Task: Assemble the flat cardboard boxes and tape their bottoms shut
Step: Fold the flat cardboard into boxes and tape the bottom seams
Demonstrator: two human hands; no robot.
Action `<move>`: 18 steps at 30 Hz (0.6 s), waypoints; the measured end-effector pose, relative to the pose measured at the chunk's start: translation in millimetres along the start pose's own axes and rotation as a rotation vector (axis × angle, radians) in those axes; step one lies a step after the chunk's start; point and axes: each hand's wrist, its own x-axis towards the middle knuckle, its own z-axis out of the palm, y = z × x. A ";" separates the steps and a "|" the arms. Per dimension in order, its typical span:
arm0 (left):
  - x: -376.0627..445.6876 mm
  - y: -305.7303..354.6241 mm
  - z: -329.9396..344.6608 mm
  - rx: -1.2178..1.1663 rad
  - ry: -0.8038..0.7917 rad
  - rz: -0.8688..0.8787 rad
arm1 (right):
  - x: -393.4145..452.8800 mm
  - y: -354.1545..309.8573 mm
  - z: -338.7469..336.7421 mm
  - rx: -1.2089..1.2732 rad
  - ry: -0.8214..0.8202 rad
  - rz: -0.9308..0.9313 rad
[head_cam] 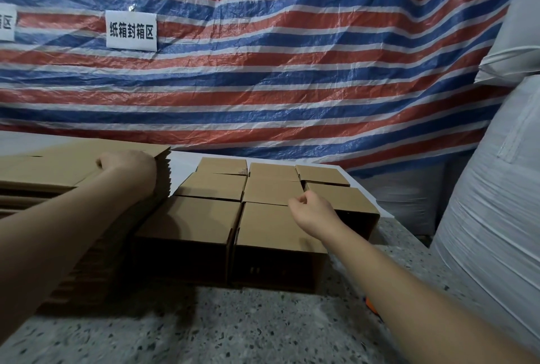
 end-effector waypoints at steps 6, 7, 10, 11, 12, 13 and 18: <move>-31.5 18.8 -36.5 0.172 0.180 0.030 | 1.4 -13.9 -1.2 0.011 -0.020 -0.060; -39.6 25.4 -46.5 0.211 0.237 0.035 | 2.3 -17.8 -3.1 0.019 -0.015 -0.074; -62.2 44.4 -75.1 0.257 0.422 0.093 | 6.8 -31.0 -13.9 0.145 0.021 -0.144; -69.3 50.0 -83.5 0.242 0.484 0.116 | 9.2 -34.7 -18.9 0.203 0.043 -0.169; -76.6 54.6 -91.7 0.219 0.546 0.137 | 11.4 -38.0 -24.5 0.261 0.065 -0.193; -84.0 58.0 -99.5 0.190 0.606 0.159 | 13.5 -40.3 -30.2 0.327 0.088 -0.211; -101.3 66.6 -116.2 -0.135 0.803 0.451 | 19.3 -33.6 -65.0 0.664 0.247 -0.277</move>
